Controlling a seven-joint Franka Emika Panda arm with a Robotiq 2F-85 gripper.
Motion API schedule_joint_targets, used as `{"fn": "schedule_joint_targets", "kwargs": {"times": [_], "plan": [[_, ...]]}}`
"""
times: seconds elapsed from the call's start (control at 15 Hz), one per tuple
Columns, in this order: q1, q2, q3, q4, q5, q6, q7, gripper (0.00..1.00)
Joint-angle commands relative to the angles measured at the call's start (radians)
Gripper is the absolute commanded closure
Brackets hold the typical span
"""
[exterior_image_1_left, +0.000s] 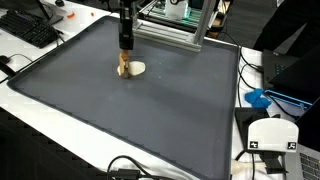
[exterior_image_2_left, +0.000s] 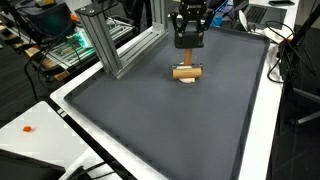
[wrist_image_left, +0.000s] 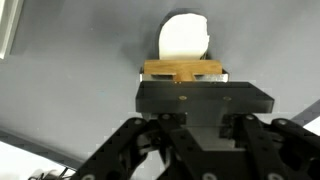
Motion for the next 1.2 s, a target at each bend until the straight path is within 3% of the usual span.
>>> {"fn": "schedule_joint_targets", "kwargs": {"times": [0.0,0.53,1.13], "plan": [[-0.003,0.017,0.012,-0.022,0.067,-0.028,-0.074,0.78],[-0.003,0.014,0.022,-0.001,0.176,-0.124,-0.201,0.78],[0.000,0.017,0.036,0.023,0.255,-0.234,-0.260,0.78]]}}
